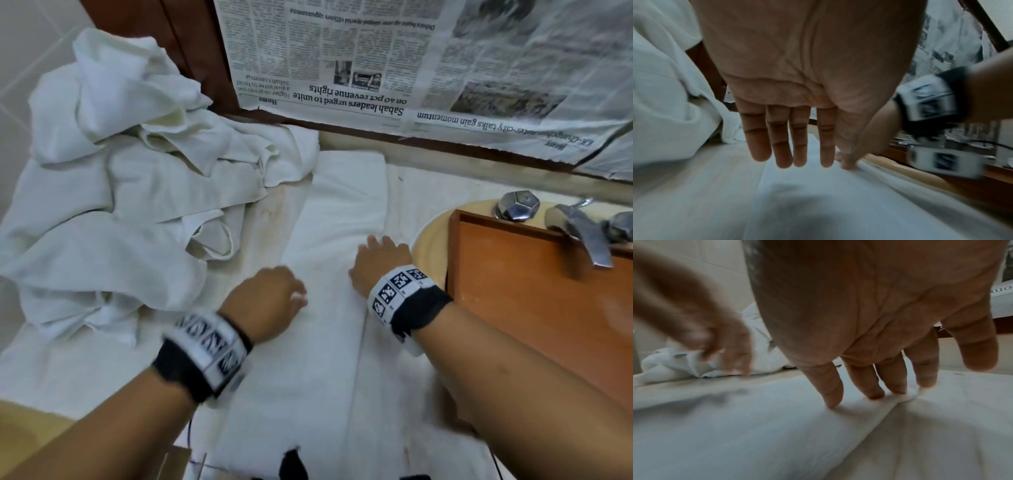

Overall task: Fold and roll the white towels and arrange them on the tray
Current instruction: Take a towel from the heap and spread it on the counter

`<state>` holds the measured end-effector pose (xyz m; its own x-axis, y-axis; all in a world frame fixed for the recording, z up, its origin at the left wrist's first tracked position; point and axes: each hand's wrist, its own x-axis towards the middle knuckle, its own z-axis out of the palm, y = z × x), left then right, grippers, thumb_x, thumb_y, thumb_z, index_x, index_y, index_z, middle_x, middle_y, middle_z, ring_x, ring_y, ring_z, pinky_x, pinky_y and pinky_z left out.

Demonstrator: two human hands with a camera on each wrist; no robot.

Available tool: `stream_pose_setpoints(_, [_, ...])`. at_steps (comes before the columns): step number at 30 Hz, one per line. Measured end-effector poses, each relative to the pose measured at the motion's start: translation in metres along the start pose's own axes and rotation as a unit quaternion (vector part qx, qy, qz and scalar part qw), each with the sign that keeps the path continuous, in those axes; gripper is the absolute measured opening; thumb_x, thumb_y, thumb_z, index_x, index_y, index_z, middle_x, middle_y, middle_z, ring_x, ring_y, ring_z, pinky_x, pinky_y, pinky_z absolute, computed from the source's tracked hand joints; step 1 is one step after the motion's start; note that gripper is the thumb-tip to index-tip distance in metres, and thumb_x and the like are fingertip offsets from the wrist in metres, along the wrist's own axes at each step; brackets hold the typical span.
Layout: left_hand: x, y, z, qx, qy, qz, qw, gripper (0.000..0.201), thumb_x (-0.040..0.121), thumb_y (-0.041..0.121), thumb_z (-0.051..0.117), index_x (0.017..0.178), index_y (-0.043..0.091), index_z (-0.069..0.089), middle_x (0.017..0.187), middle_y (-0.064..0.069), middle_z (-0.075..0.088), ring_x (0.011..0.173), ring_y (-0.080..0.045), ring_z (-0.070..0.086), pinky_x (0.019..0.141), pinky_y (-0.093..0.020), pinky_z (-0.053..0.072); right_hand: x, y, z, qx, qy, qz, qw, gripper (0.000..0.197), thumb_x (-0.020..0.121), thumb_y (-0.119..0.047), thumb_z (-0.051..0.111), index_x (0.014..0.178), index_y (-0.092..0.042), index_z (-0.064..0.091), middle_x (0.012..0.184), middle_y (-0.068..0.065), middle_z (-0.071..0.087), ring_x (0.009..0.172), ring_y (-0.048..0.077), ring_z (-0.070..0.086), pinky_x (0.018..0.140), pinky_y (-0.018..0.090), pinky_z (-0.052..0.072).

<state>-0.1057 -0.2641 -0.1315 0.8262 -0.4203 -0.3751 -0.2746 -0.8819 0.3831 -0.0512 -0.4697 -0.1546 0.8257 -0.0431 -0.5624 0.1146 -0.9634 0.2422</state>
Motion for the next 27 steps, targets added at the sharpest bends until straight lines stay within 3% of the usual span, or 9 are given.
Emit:
stream_pose_setpoints(2, [-0.032,-0.001,0.021,0.038,-0.047,-0.008,0.998,0.039,0.099,0.045,0.037,0.129,0.033,0.060,0.148,0.004,0.043,0.130,-0.021,0.046,0.103,-0.036,0.041,0.011,0.000,-0.005,0.004,-0.003,0.011,1.000,0.058,0.100,-0.043,0.040,0.152,-0.018,0.032,0.163,0.003,0.017,0.147,0.025,0.020,0.112,0.046,0.027])
stream_pose_setpoints(4, [-0.049,-0.003,0.040,0.075,-0.078,-0.019,0.994,0.044,0.105,0.034,0.035,0.148,0.031,0.039,0.164,0.006,0.011,0.146,-0.020,0.025,0.109,-0.035,0.035,0.017,0.000,-0.007,0.020,0.008,0.021,1.000,0.052,0.099,-0.041,0.043,0.146,-0.018,0.041,0.161,0.005,0.022,0.144,0.024,0.025,0.109,0.044,0.030])
stream_pose_setpoints(8, [-0.048,-0.007,0.056,0.120,-0.097,-0.030,0.988,0.055,0.105,0.022,0.032,0.156,0.030,0.014,0.164,0.005,-0.011,0.152,-0.020,0.002,0.113,-0.041,0.026,-0.003,-0.003,-0.006,0.066,0.051,0.013,0.996,0.054,0.099,-0.041,0.042,0.147,-0.016,0.036,0.159,0.007,0.023,0.146,0.025,0.022,0.110,0.045,0.031])
stream_pose_setpoints(10, [-0.038,-0.009,0.054,0.138,-0.109,-0.030,0.984,0.057,0.104,0.020,0.033,0.156,0.030,0.011,0.164,0.005,-0.011,0.152,-0.021,0.001,0.113,-0.045,0.025,-0.034,-0.015,0.001,0.100,0.081,-0.027,0.991,0.056,0.101,-0.041,0.041,0.150,-0.016,0.031,0.161,0.010,0.021,0.145,0.027,0.026,0.109,0.044,0.034])
stream_pose_setpoints(13, [-0.023,-0.010,0.045,0.184,-0.127,-0.019,0.975,0.061,0.102,0.016,0.033,0.156,0.030,0.008,0.165,0.004,-0.011,0.151,-0.024,0.002,0.112,-0.050,0.026,-0.098,-0.042,0.017,0.142,0.115,-0.080,0.980,0.043,0.100,-0.040,0.043,0.138,-0.018,0.048,0.140,0.008,0.046,0.120,0.027,0.051,0.094,0.037,0.042])
stream_pose_setpoints(18, [0.009,-0.010,0.024,0.210,-0.143,-0.013,0.967,0.065,0.101,0.010,0.029,0.157,0.030,0.001,0.164,0.004,-0.016,0.151,-0.028,0.000,0.116,-0.053,0.018,-0.179,-0.081,0.065,0.150,0.089,-0.128,0.976,0.032,0.102,-0.030,0.040,0.125,-0.017,0.057,0.126,0.005,0.051,0.108,0.027,0.054,0.084,0.036,0.044])
stream_pose_setpoints(20, [0.023,-0.014,0.020,0.215,-0.136,-0.003,0.967,0.064,0.102,0.013,0.031,0.157,0.031,0.002,0.164,0.005,-0.016,0.151,-0.030,0.002,0.116,-0.054,0.019,-0.196,-0.087,0.089,0.154,0.051,-0.122,0.979,0.036,0.102,-0.032,0.041,0.132,-0.017,0.053,0.143,0.007,0.042,0.120,0.028,0.050,0.092,0.037,0.043])
stream_pose_setpoints(22, [0.027,-0.017,0.019,0.211,-0.117,0.006,0.970,0.061,0.103,0.017,0.032,0.157,0.031,0.007,0.165,0.004,-0.011,0.151,-0.029,0.003,0.116,-0.053,0.021,-0.205,-0.089,0.110,0.181,0.022,-0.098,0.978,0.050,0.102,-0.035,0.042,0.148,-0.017,0.038,0.163,0.004,0.017,0.141,0.027,0.035,0.106,0.040,0.039])
stream_pose_setpoints(27, [-0.043,-0.022,0.040,0.038,0.056,0.066,0.996,0.046,0.101,0.032,0.047,0.146,0.027,0.042,0.159,0.001,0.030,0.145,-0.024,0.028,0.112,-0.043,0.027,-0.196,-0.090,0.119,0.169,-0.023,-0.056,0.984,0.068,0.103,-0.045,0.036,0.159,-0.020,0.008,0.166,-0.003,-0.011,0.153,0.020,0.006,0.116,0.046,0.029])
